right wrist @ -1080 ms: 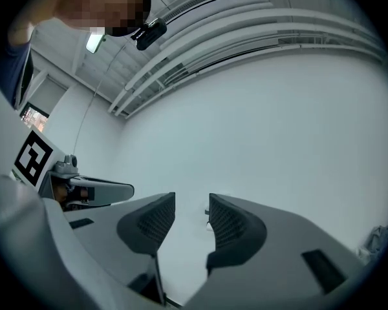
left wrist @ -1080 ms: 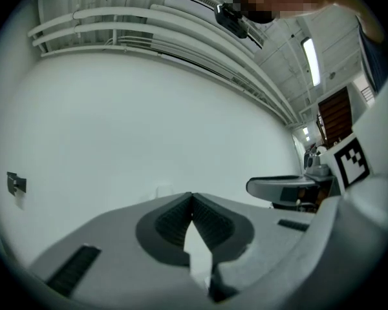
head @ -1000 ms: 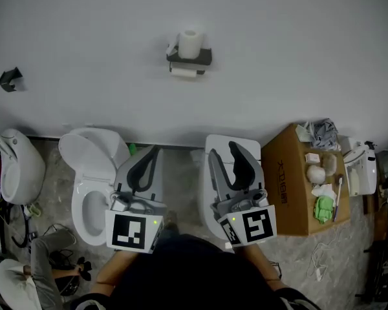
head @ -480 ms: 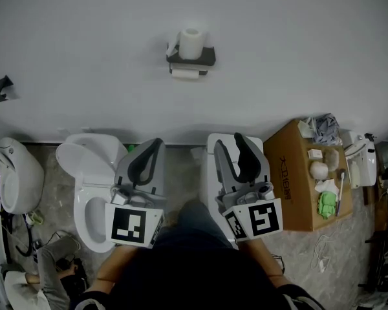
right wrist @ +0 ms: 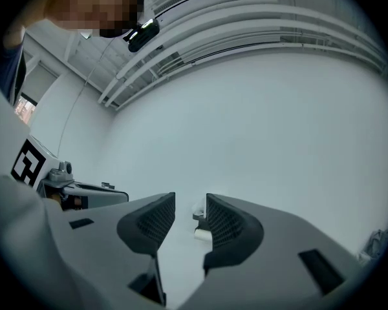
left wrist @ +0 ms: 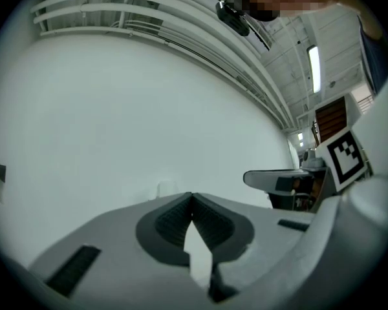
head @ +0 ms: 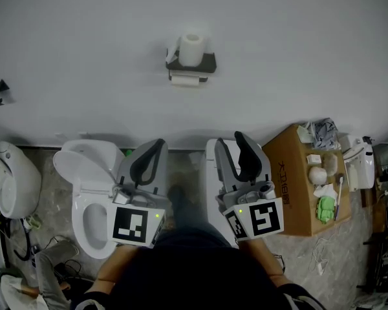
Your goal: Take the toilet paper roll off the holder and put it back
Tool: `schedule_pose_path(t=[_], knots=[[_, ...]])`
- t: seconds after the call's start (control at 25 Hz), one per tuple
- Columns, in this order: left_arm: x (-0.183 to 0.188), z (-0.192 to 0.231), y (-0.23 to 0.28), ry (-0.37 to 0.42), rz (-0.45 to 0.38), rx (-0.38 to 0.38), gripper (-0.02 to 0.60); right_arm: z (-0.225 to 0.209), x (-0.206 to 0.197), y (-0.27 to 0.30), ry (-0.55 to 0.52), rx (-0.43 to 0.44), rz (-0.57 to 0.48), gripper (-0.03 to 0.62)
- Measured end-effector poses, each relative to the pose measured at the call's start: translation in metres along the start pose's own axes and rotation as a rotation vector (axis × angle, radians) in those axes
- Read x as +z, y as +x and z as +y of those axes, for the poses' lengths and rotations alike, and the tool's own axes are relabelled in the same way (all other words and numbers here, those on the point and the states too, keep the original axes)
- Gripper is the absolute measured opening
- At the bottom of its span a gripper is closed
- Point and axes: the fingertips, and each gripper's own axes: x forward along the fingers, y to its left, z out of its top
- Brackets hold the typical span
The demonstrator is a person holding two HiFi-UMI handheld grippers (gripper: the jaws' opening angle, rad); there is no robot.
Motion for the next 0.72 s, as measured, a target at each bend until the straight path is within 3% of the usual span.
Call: schedule_pose_path(t=[0.44,0.72], knots=[[-0.003,0.032,0.077,-0.019,0.006,-0.021,0.000,-0.037,-0.023,0.072,0.011,-0.023,0.008,0.158],[-0.010,0.059,0.132,-0.016,0.025,-0.016,0.001,-0.056,-0.038,0.130,0.028,0.006,0.032,0.210]])
